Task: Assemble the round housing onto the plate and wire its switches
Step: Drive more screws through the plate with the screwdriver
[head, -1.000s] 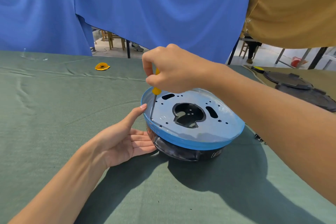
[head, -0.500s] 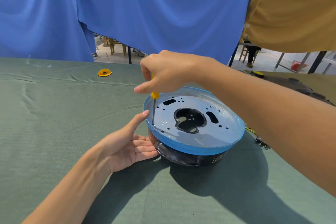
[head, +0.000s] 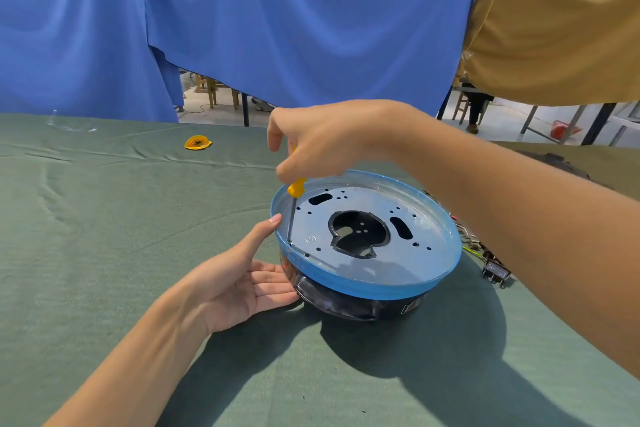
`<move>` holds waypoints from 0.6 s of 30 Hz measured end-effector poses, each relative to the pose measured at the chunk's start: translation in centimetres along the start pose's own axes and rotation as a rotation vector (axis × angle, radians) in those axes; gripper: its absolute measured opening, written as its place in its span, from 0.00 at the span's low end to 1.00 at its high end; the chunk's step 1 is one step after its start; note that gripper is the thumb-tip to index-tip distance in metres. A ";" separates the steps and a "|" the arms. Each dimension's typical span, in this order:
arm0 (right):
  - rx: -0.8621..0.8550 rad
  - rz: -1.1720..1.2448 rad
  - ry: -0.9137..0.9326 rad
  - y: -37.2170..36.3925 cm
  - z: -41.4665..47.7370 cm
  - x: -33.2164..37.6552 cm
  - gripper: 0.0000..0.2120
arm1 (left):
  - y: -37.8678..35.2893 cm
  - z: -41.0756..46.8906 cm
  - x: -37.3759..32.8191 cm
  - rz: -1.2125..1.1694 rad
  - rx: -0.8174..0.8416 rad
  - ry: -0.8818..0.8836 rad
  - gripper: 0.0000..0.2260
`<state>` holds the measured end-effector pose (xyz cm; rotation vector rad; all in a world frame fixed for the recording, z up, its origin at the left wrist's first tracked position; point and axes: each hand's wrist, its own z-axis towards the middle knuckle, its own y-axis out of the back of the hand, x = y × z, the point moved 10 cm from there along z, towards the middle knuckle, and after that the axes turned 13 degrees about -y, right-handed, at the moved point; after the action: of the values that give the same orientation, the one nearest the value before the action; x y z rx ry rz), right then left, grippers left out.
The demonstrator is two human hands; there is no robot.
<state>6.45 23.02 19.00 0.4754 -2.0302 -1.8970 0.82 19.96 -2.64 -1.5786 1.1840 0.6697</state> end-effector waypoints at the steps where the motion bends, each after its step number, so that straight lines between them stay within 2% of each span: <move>1: 0.000 0.028 0.014 0.2 -0.2 0.1 0.15 | 0.0 0.0 0.0 0.000 0.003 -0.002 0.42; 6: -0.230 -0.069 0.085 1.2 0.1 1.3 0.03 | 0.0 -0.1 0.0 0.000 -0.008 -0.006 0.42; 7: -0.243 -0.098 0.077 0.9 0.3 1.5 0.08 | 0.0 -0.1 0.0 -0.001 -0.007 -0.006 0.42; 9: -0.200 -0.134 0.049 0.3 0.5 1.3 0.14 | -0.1 -0.2 0.0 -0.004 -0.007 -0.004 0.42; 14: 0.030 -0.017 0.029 0.1 -0.5 0.8 0.13 | 0.2 0.0 -0.1 -0.001 -0.025 -0.013 0.43; 16: 0.001 0.046 0.045 0.4 -0.6 0.7 0.08 | 0.2 0.0 -0.1 0.001 -0.024 -0.011 0.43; 18: -0.095 0.009 0.037 0.6 -0.3 0.6 0.06 | 0.2 0.0 -0.1 0.005 -0.022 -0.009 0.43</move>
<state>6.04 22.58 19.63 0.4725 -1.9066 -1.9540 0.65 19.96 -2.64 -1.5893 1.1783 0.6947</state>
